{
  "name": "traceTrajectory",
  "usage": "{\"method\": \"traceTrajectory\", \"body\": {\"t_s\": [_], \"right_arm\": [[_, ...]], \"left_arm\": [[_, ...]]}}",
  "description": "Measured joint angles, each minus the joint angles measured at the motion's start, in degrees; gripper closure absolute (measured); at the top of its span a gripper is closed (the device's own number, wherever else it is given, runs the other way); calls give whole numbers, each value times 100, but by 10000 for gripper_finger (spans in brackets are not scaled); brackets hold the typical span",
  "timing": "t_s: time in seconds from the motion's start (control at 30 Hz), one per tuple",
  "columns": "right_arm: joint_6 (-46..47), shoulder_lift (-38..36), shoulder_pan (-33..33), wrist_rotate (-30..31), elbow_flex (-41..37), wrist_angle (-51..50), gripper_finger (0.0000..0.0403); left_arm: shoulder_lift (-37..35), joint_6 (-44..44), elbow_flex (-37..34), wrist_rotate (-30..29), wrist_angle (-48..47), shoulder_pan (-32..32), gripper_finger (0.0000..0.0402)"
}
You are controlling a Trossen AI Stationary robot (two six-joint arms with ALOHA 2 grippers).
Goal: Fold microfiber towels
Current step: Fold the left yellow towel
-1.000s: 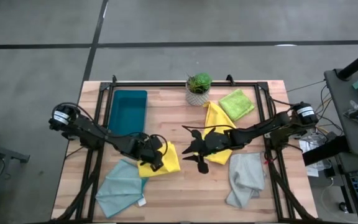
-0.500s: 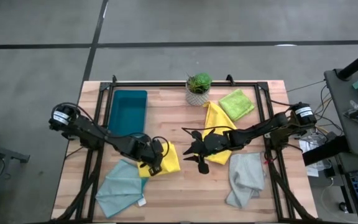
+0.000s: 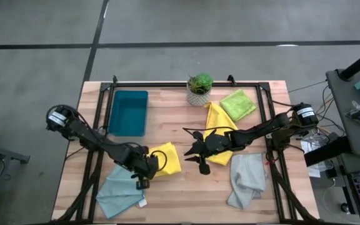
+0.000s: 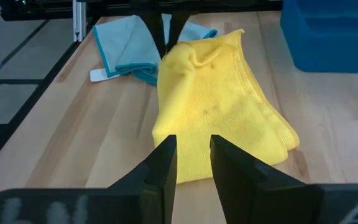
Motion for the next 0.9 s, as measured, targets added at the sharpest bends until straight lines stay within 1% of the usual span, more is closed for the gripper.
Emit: {"method": "traceTrajectory", "body": {"t_s": [0.17, 0.27, 0.4, 0.57, 0.67, 0.77, 0.9], "right_arm": [[37, 0, 0, 0, 0, -1, 320], [31, 0, 0, 0, 0, -1, 321], [30, 0, 0, 0, 0, -2, 321], [41, 0, 0, 0, 0, -3, 321], [45, 0, 0, 0, 0, -3, 321], [44, 0, 0, 0, 0, -3, 321], [33, 0, 0, 0, 0, -6, 321]], "left_arm": [[-37, -52, 0, 90, -26, -145, 400], [-120, -56, 0, 157, -24, -215, 391], [-188, -209, 0, 219, -21, -240, 358], [-186, -298, 0, 508, -81, -244, 300], [-186, -383, 0, 731, -293, -248, 273], [-186, -402, -4, 1008, -568, -248, 262], [-186, -503, -4, 1094, -630, -248, 260]]}}
